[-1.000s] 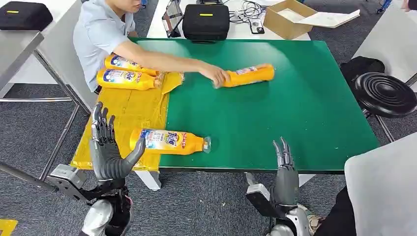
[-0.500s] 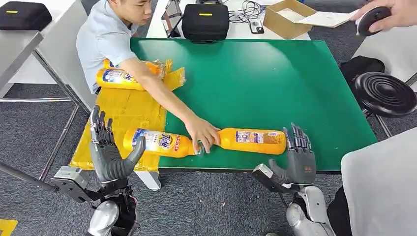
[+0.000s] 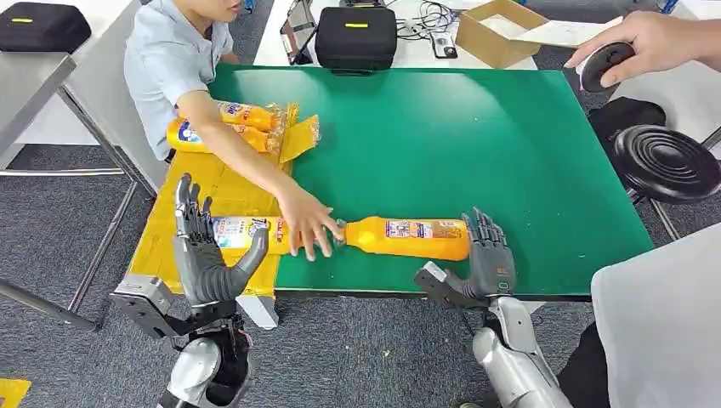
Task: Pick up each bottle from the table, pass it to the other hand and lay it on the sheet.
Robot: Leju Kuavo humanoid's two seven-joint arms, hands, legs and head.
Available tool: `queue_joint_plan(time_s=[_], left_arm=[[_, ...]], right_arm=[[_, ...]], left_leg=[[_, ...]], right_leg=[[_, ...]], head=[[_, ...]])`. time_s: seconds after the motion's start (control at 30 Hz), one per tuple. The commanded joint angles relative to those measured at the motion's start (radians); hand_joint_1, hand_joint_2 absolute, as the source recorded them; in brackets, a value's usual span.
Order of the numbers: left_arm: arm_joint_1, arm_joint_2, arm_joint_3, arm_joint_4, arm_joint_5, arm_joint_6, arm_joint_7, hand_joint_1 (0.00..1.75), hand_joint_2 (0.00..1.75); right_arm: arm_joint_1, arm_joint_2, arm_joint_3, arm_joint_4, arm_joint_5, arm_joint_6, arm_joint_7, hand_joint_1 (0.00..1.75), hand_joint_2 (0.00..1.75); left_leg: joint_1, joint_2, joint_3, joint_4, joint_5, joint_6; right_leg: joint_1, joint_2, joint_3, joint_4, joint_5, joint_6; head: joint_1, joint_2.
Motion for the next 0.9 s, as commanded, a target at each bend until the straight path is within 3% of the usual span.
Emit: queue_joint_plan(time_s=[0.03, 0.4, 0.67, 0.9], left_arm=[[-0.062, 0.006, -0.036, 0.099, 0.006, 0.005, 0.016, 0.0, 1.75], [-0.091, 0.009, -0.047, 0.125, 0.013, 0.003, 0.03, 0.0, 1.75], [-0.101, 0.009, -0.054, 0.147, 0.019, -0.005, 0.048, 0.0, 1.75], [-0.114, 0.006, -0.064, 0.162, 0.023, -0.016, 0.054, 0.0, 1.75]], right_arm=[[-0.118, 0.051, 0.053, 0.188, -0.013, 0.03, 0.004, 0.0, 1.75], [-0.17, 0.059, 0.073, 0.261, -0.013, 0.103, 0.052, 0.0, 1.75], [-0.205, 0.037, 0.079, 0.346, -0.018, 0.259, 0.157, 0.0, 1.75], [-0.224, 0.026, 0.079, 0.36, -0.012, 0.264, 0.178, 0.0, 1.75]], left_leg=[[0.0, 0.001, 0.002, -0.001, 0.0, -0.001], [0.001, 0.001, 0.002, 0.0, -0.001, -0.001], [0.002, 0.001, 0.003, 0.0, -0.001, -0.002], [0.002, -0.002, 0.004, 0.0, 0.0, -0.001]], right_leg=[[0.0, 0.001, 0.001, -0.001, 0.0, -0.001], [0.001, 0.0, 0.002, 0.0, 0.0, -0.002], [0.002, 0.0, 0.004, -0.001, -0.001, -0.002], [0.002, -0.002, 0.004, -0.001, 0.0, -0.002]], head=[[0.0, 0.0], [0.0, 0.0], [0.0, 0.0], [0.0, 0.0]])
